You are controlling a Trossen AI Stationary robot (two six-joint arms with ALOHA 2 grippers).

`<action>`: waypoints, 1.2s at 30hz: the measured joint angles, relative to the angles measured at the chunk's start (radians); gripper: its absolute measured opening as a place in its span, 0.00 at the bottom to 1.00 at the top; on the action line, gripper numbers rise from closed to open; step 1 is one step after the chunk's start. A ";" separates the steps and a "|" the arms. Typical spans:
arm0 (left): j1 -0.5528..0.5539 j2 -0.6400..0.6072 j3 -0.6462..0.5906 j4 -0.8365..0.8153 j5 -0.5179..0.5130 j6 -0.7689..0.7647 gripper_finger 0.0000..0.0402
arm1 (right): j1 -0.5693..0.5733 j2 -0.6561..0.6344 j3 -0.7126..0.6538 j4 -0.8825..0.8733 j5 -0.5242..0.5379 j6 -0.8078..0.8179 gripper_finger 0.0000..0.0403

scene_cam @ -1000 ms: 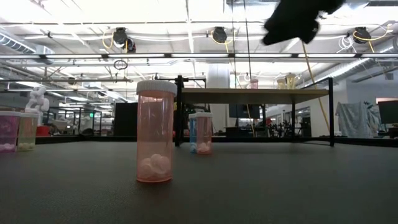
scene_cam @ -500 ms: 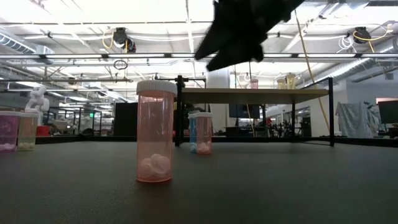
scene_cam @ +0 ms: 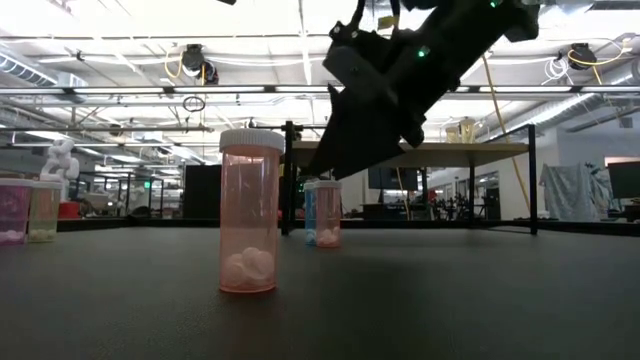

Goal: Pick and place medicine bottles onto shelf by color
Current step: Put the top left orange pill bottle on the shelf

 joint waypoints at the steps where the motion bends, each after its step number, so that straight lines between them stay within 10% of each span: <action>1: 0.000 0.000 0.000 0.000 0.000 -0.005 0.98 | -0.002 0.002 0.000 0.003 0.001 0.001 0.65; 36: 0.000 0.000 0.000 0.008 -0.005 -0.018 0.98 | -0.082 0.006 -0.018 -0.005 -0.188 0.020 0.30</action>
